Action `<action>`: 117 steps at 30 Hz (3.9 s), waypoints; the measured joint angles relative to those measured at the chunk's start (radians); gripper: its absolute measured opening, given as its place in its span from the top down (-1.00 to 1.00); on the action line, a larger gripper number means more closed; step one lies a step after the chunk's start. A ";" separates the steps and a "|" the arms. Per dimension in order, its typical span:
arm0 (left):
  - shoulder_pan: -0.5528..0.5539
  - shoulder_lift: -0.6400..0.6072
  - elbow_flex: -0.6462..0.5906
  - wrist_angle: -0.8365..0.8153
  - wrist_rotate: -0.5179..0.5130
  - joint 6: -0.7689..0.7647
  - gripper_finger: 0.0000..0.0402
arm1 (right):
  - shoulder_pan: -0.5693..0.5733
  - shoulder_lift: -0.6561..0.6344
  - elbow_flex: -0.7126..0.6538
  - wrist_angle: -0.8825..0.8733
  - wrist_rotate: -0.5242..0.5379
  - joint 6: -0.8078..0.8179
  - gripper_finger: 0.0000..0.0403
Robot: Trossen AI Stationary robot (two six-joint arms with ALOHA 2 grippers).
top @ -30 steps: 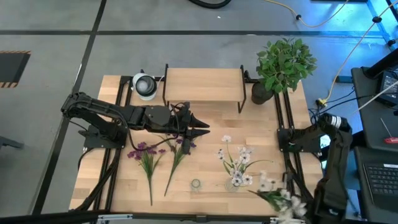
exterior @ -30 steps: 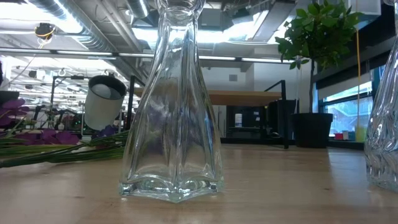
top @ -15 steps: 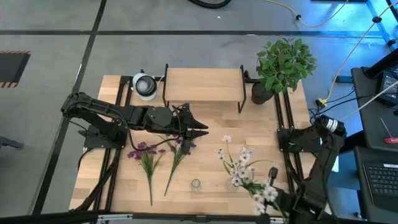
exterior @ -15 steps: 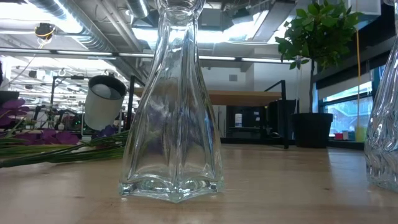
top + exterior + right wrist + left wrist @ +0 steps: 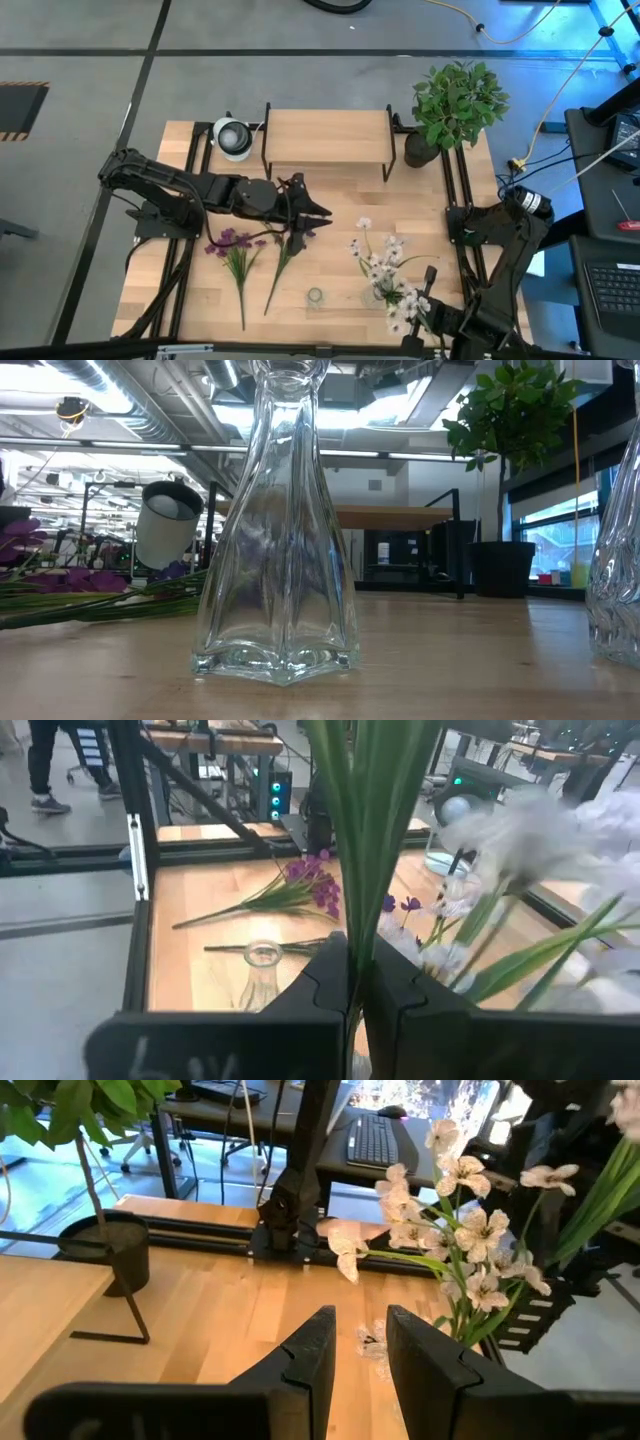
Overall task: Pick and place flowers into a vace then onto a shelf
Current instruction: Put the white flowers into the right transparent vase
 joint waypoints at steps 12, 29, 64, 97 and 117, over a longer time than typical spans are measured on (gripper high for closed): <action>-0.006 0.000 0.000 0.000 0.000 0.000 0.57 | 0.014 0.076 0.000 -0.124 -0.003 0.213 0.95; -0.006 0.000 0.000 0.002 -0.004 0.000 0.57 | 0.016 0.153 0.000 -0.292 -0.137 0.417 0.95; -0.006 0.000 0.000 0.002 -0.004 0.000 0.57 | 0.016 0.161 0.000 -0.348 -0.297 0.412 0.83; -0.004 0.000 0.000 0.002 -0.049 0.027 0.57 | 0.034 0.161 0.093 -0.455 -0.390 0.411 0.40; -0.004 0.000 0.000 -0.013 -0.050 0.027 0.57 | 0.067 0.160 0.227 -0.590 -0.461 0.415 0.40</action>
